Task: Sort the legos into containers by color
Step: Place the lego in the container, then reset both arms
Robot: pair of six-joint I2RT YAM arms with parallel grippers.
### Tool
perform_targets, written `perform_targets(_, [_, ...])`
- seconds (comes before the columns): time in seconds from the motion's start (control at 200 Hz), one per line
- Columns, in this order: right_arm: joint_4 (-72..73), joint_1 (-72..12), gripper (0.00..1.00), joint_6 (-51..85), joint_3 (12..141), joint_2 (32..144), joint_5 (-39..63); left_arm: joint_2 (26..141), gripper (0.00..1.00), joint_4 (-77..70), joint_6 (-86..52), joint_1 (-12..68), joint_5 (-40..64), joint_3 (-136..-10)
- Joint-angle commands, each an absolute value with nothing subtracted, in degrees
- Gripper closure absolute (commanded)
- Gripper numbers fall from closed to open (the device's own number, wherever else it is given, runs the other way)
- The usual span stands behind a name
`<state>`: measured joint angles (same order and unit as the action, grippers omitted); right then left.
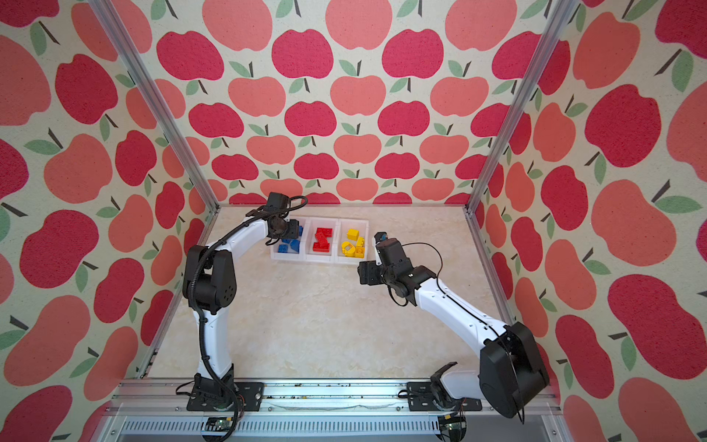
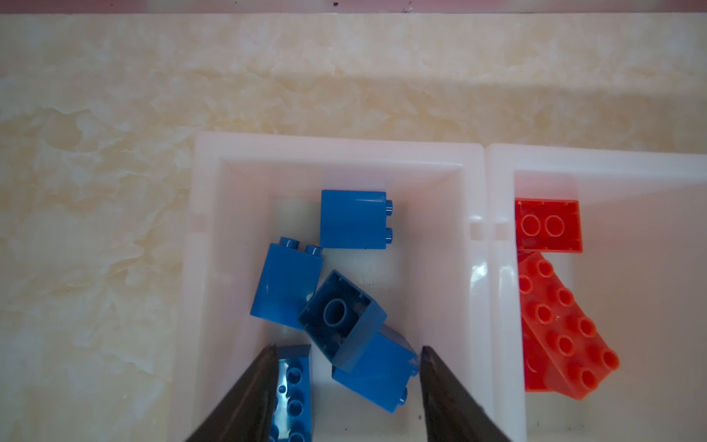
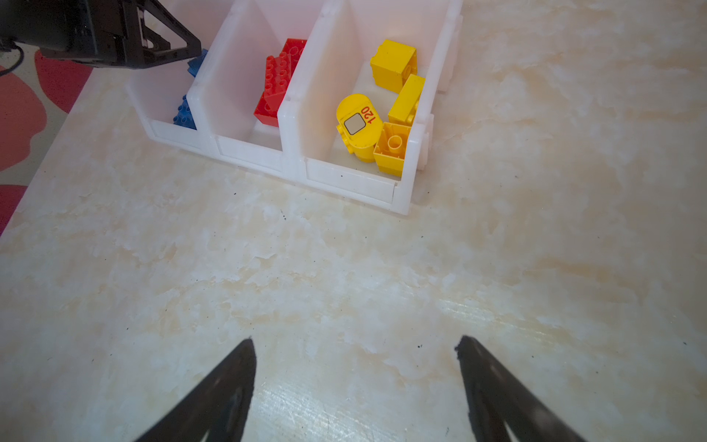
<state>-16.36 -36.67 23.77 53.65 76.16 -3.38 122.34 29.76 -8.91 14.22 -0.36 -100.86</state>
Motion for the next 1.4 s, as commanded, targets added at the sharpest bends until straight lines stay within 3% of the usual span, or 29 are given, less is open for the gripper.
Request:
perform_targets(0.0, [-16.5, -36.3, 0.15, 24.3, 52.9, 75.0, -3.0, 122.0, 0.28, 29.0, -8.5, 13.9, 0.0, -101.0])
perform_targets(0.42, [-17.0, -36.1, 0.15, 23.2, 53.2, 74.8, -3.7, 111.7, 0.2, 25.1, -10.6, 14.3, -1.2, -91.3])
perform_targets(0.695, [-18.9, -33.9, 0.14, 19.6, 53.6, 74.3, -5.6, 97.7, 0.15, 18.3, -11.5, 15.3, -4.0, -75.7])
perform_targets(0.8, [-19.5, -31.2, 0.09, 17.6, 53.2, 73.8, -6.4, 91.9, 0.1, 15.1, -12.1, 15.2, -4.9, -68.7])
perform_targets(0.895, [-19.9, -28.3, 0.03, 15.4, 53.0, 73.2, -8.6, 86.8, 0.0, 12.7, -12.2, 14.7, -6.1, -63.2])
perform_targets(1.126, [-17.7, -19.8, 0.01, 9.4, 50.9, 71.6, -13.6, 78.3, 0.01, 9.0, -12.8, 11.4, -7.9, -54.1])
perform_targets(1.396, [-0.9, -11.5, 0.01, 1.9, 41.3, 72.2, -15.1, 68.7, 0.01, -2.1, -6.7, 4.8, -8.9, -42.3])
